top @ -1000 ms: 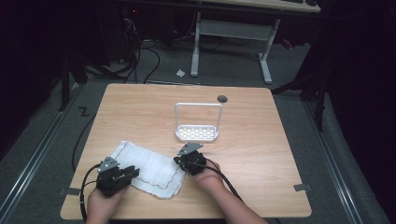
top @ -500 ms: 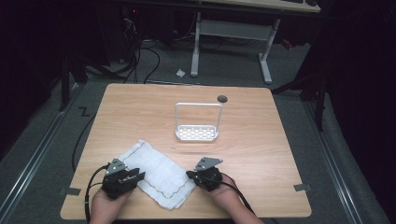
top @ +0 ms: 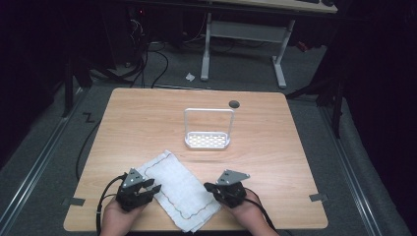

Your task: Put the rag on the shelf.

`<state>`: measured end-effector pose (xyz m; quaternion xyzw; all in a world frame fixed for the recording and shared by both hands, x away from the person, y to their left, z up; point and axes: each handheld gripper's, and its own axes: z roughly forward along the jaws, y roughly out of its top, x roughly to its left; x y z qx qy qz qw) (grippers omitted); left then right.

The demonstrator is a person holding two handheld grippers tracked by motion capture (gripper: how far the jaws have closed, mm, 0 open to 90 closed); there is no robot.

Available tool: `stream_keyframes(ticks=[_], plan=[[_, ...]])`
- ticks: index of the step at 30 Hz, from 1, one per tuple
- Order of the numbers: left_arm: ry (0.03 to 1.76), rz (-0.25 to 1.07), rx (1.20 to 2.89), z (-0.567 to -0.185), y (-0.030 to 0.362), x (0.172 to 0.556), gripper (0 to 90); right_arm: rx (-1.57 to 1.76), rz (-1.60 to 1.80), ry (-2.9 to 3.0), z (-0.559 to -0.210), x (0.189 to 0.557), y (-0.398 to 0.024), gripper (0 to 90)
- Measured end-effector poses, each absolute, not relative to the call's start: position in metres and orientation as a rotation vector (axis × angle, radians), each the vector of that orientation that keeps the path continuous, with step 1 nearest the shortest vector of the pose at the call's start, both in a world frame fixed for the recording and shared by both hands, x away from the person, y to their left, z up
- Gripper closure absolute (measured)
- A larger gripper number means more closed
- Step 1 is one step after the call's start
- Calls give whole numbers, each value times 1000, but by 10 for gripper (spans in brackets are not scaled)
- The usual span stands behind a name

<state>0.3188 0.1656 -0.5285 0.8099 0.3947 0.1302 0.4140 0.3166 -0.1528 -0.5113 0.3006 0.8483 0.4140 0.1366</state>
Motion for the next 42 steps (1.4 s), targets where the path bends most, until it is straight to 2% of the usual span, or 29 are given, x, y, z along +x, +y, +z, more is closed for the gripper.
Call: stream_keyframes(ticks=[3, 5, 10, 17, 26, 33, 40, 42], plan=[[989, 327, 2036, -528, 165, 319, 601, 869, 1183, 2463, -510, 333, -142, 900], [991, 329, 2029, -528, 167, 318, 600, 884, 1137, 2494, -512, 362, -118, 900], [1003, 325, 2020, -528, 173, 317, 601, 860, 1099, 2552, -520, 384, -85, 900], [994, 319, 2022, -528, 171, 316, 598, 862, 1054, 2566, -528, 386, -82, 900], [908, 250, 2065, -528, 119, 319, 591, 879, 1047, 2500, -531, 346, -137, 900], [864, 214, 2085, -532, 94, 321, 588, 951, 1039, 2462, -532, 316, -178, 900], [789, 207, 2113, -535, 70, 316, 588, 994, 1036, 2445, -532, 295, -197, 900], [762, 224, 2136, -535, 69, 313, 618, 1001, 1040, 2444, -532, 292, -200, 900]])
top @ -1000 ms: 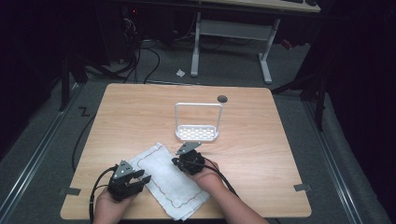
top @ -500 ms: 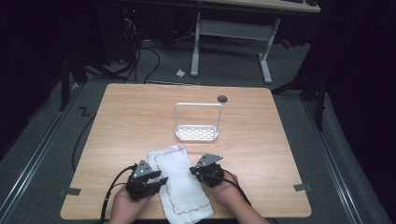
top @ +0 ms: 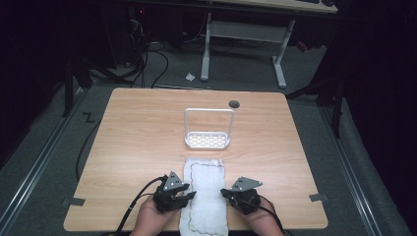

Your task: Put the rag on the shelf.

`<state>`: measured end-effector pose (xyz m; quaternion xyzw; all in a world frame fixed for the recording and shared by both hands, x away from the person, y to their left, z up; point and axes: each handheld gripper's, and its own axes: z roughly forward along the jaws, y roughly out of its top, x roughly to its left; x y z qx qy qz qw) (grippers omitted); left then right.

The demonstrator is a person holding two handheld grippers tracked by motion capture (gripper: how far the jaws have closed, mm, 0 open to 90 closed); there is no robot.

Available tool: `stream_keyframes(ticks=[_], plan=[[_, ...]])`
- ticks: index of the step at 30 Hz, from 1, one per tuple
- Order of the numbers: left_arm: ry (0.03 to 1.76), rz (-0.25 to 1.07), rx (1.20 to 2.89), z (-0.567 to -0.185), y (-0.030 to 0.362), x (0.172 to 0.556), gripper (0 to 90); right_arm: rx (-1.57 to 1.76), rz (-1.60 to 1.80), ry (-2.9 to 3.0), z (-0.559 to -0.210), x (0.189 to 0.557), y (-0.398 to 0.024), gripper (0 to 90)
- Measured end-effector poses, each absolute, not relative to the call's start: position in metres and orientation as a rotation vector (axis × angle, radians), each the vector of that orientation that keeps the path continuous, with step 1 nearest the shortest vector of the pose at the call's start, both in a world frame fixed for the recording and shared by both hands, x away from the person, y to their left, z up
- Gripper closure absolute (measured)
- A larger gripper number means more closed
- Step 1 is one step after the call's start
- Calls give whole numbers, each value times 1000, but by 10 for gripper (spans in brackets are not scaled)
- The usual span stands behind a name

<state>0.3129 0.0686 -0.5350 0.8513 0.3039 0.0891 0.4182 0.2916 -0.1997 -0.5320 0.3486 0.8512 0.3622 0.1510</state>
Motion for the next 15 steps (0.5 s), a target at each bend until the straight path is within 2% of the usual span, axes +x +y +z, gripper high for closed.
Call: stream_keyframes(ticks=[6, 9, 10, 15], plan=[[679, 294, 2189, -534, 65, 299, 655, 990, 1043, 2441, -533, 284, -201, 900], [688, 295, 2151, -532, 69, 303, 687, 988, 1070, 2436, -531, 284, -203, 862], [755, 277, 2082, -526, 77, 315, 687, 1022, 1149, 2383, -526, 287, -209, 826], [944, 219, 1999, -528, 88, 362, 666, 1129, 1219, 2309, -528, 296, -226, 744]])
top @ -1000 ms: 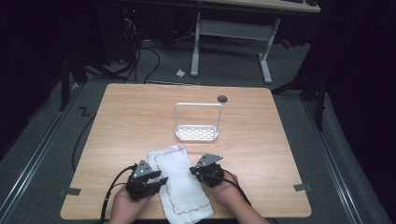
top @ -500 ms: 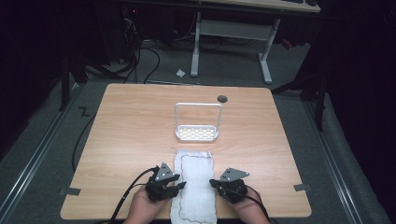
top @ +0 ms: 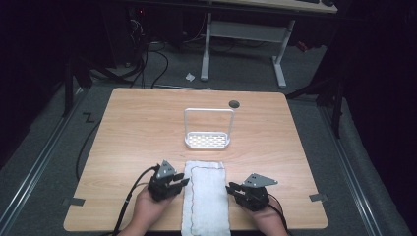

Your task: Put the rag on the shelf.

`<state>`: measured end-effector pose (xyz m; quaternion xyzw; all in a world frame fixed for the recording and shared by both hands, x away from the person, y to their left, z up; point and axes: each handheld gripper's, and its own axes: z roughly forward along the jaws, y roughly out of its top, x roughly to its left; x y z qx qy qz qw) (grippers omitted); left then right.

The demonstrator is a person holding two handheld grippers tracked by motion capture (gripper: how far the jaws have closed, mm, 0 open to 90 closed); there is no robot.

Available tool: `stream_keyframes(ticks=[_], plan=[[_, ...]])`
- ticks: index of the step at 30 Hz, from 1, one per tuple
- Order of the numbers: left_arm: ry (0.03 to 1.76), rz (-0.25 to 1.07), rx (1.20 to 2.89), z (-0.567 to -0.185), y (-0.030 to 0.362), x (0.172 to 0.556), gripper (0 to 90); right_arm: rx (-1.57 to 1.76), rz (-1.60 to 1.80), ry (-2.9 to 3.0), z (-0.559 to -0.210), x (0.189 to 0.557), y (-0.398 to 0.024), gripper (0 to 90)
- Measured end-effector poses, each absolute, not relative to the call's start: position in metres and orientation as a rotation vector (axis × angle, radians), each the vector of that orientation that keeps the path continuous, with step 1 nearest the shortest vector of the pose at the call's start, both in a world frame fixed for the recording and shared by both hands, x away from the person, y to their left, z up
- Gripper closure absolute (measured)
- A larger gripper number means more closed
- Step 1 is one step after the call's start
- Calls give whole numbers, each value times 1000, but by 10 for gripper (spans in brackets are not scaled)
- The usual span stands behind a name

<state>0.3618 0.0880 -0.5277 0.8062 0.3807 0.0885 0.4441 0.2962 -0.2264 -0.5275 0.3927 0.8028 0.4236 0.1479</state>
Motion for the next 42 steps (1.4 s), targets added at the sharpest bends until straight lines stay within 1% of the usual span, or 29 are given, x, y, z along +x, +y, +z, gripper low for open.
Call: stream_keyframes(ticks=[1, 2, 3, 4, 5, 6, 9, 11, 12, 15, 16, 17, 18, 19, 20, 21, 22, 28, 29, 30, 32, 34, 35, 36, 41, 42], plan=[[944, 219, 1999, -528, 88, 362, 637, 1129, 1219, 2309, -528, 296, -226, 744], [965, 219, 1984, -528, 87, 369, 604, 1147, 1220, 2290, -530, 298, -231, 721], [974, 246, 1984, -530, 81, 378, 582, 1161, 1221, 2285, -530, 299, -233, 715], [974, 246, 1984, -530, 81, 378, 567, 1161, 1221, 2285, -530, 299, -233, 715], [1000, 263, 2016, -534, 72, 388, 560, 1167, 1232, 2265, -531, 300, -235, 683], [1000, 263, 2016, -534, 72, 388, 555, 1163, 1233, 2263, -531, 301, -236, 670], [975, 295, 2043, -537, 61, 391, 543, 1154, 1227, 2270, -532, 302, -235, 651], [965, 316, 2056, -537, 58, 389, 554, 1151, 1227, 2272, -532, 301, -235, 648], [950, 340, 2067, -537, 54, 386, 601, 1141, 1227, 2278, -532, 301, -233, 639], [947, 330, 2066, -537, 53, 385, 684, 1124, 1226, 2284, -532, 302, -232, 630], [945, 306, 2055, -538, 54, 385, 684, 1121, 1223, 2285, -532, 302, -231, 625], [945, 292, 2044, -539, 54, 385, 726, 1119, 1224, 2288, -532, 302, -230, 614], [964, 233, 2021, -540, 56, 387, 785, 1115, 1225, 2285, -533, 302, -230, 595], [964, 233, 2021, -540, 56, 387, 802, 1115, 1225, 2285, -533, 302, -230, 595], [981, 194, 2003, -540, 59, 389, 814, 1111, 1226, 2281, -534, 302, -230, 580], [1010, 118, 1967, -542, 64, 394, 820, 1116, 1226, 2279, -534, 303, -231, 576], [1019, 91, 1953, -542, 66, 396, 822, 1119, 1223, 2280, -535, 303, -230, 576], [1001, 135, 1976, -542, 63, 393, 825, 1143, 1205, 2259, -530, 312, -223, 580], [1001, 137, 1977, -541, 62, 392, 825, 1151, 1187, 2255, -527, 316, -220, 589], [1000, 144, 1978, -541, 62, 392, 825, 1180, 1163, 2232, -520, 329, -216, 593], [993, 162, 1989, -541, 61, 391, 825, 1212, 1163, 2219, -518, 342, -213, 595], [991, 178, 1995, -541, 60, 390, 823, 1269, 1133, 2238, -522, 356, -206, 590], [991, 178, 1995, -541, 60, 390, 823, 1269, 1133, 2238, -522, 356, -206, 590], [990, 185, 1997, -541, 60, 389, 823, 1267, 1082, 2271, -529, 363, -199, 603], [990, 181, 1997, -541, 60, 389, 822, 1244, 1057, 2280, -534, 367, -192, 617], [990, 183, 1997, -541, 60, 389, 822, 1280, 1094, 2283, -535, 369, -194, 634]])
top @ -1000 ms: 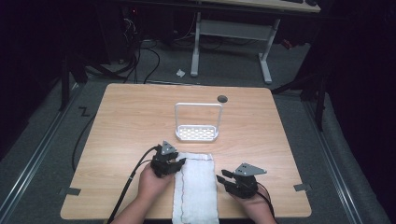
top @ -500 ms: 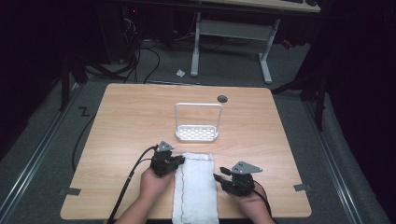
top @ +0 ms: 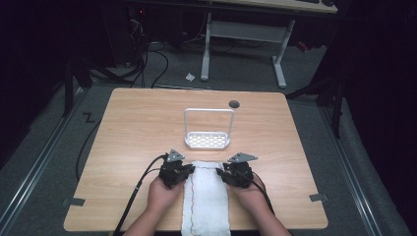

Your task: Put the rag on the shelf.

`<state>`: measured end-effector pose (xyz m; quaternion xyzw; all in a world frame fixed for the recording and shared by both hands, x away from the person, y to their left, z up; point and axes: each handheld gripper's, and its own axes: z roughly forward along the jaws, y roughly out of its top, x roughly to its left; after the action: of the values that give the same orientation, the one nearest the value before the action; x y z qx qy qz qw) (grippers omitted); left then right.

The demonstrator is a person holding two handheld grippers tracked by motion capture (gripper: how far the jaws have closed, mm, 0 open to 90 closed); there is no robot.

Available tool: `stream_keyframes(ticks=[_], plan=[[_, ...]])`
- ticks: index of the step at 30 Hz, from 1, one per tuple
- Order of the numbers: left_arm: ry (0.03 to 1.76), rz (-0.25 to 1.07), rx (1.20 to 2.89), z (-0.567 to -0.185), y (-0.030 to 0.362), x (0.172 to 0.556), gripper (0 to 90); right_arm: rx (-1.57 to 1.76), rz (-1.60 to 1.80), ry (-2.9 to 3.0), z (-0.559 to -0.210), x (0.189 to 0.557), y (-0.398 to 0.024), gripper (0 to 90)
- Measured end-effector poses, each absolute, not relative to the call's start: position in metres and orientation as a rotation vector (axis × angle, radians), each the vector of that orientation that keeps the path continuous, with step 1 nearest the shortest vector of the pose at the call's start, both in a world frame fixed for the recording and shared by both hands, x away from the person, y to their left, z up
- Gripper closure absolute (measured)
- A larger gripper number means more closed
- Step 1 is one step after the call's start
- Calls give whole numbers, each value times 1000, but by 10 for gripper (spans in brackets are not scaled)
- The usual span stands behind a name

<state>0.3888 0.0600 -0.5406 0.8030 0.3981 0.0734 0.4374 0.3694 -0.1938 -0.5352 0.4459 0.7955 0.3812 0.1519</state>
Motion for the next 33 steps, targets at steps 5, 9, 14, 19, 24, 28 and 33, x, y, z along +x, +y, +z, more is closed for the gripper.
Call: stream_keyframes(ticks=[5, 9, 14, 19, 24, 28, 33], plan=[[993, 172, 1992, -541, 61, 389, 821, 1292, 1130, 2281, -537, 372, -198, 680], [995, 159, 1988, -541, 62, 390, 819, 1287, 1152, 2287, -538, 370, -196, 798], [1001, 147, 1979, -541, 62, 391, 819, 1276, 1148, 2291, -538, 368, -194, 843], [1001, 137, 1976, -542, 63, 391, 817, 1278, 1149, 2301, -538, 369, -195, 850], [1008, 116, 1968, -542, 65, 392, 820, 1263, 1138, 2302, -537, 369, -194, 857], [971, 165, 1976, -540, 63, 389, 825, 1244, 1143, 2293, -533, 367, -194, 860], [938, 186, 1928, -536, 67, 384, 829, 1195, 1178, 2253, -524, 362, -194, 860]])
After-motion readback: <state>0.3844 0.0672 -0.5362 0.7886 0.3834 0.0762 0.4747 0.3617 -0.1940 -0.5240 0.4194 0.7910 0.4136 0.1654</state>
